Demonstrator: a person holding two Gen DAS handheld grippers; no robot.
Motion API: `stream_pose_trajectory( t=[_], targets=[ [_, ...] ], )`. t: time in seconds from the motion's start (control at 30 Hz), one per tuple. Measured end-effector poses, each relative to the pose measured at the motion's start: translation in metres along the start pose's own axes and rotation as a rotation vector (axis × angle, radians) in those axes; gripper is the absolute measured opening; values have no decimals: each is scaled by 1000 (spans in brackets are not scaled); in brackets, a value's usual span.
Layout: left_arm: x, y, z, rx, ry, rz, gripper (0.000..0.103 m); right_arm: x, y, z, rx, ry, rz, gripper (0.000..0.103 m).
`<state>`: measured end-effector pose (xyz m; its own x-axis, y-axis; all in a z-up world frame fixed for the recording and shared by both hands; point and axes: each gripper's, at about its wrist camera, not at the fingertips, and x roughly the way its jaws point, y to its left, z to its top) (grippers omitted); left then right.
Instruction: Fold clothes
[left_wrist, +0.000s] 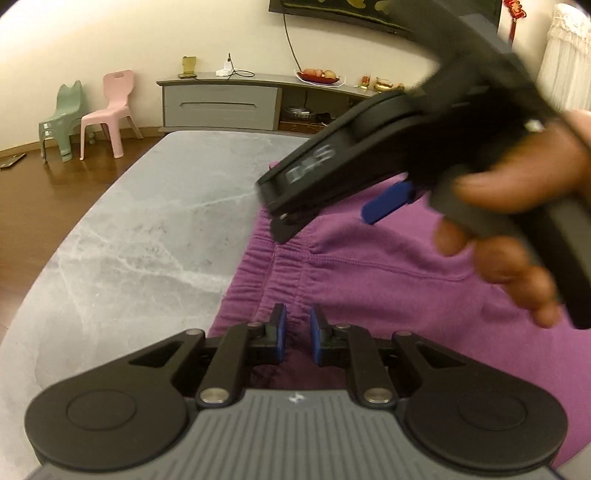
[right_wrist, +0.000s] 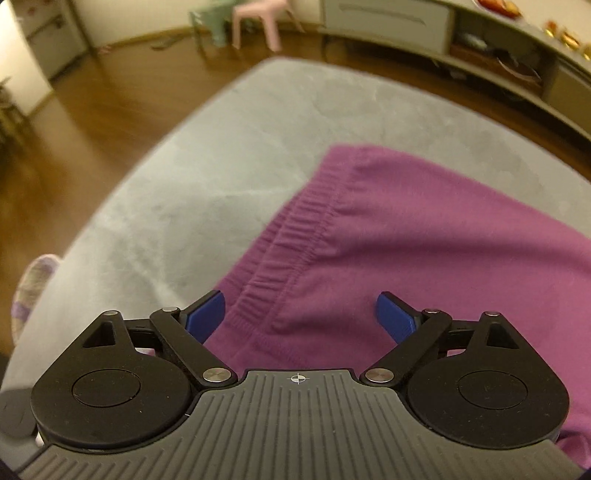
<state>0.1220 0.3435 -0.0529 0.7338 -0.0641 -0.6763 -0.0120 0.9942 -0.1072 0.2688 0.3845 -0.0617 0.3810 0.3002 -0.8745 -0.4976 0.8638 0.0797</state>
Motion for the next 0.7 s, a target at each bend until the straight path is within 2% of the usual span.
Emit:
stream_pose_trajectory(
  t=[0.1,0.2,0.3,0.37,0.4,0.43,0.47,0.5,0.57,0.67,0.7],
  targets=[
    [-1,5,0,-11,-9,-15,14,15,5,3,15,25,-36,93],
    [-4,8,-1,-24,-19,-15,14,16,9,8,36,38,-39,93],
    [-5,13,-4,-44,-19,-17,14,20,20,7,-27,44,-90,90],
    [-6,16,-6,-63,-17,-26,14,17,27,5,-70,31,-95,79],
    [-6,17,-6,-72,-17,-29,14,13,29,6,-80,32,-86,64],
    [-7,18,-7,-81,-17,-30,14,10,31,7,-93,34,-82,39],
    [-7,17,-6,-85,-17,-29,14,8,35,8,-118,34,-99,32],
    [-8,16,-6,-83,-17,-27,14,7,39,9,-143,34,-116,25],
    [-8,15,-6,-75,-19,-20,14,3,44,8,-188,33,-146,20],
    [-8,16,-6,-78,-22,-26,14,-9,42,9,-180,0,-141,11],
    [-9,17,-6,-80,-24,-30,14,-13,41,9,-177,-11,-139,3]
  ],
)
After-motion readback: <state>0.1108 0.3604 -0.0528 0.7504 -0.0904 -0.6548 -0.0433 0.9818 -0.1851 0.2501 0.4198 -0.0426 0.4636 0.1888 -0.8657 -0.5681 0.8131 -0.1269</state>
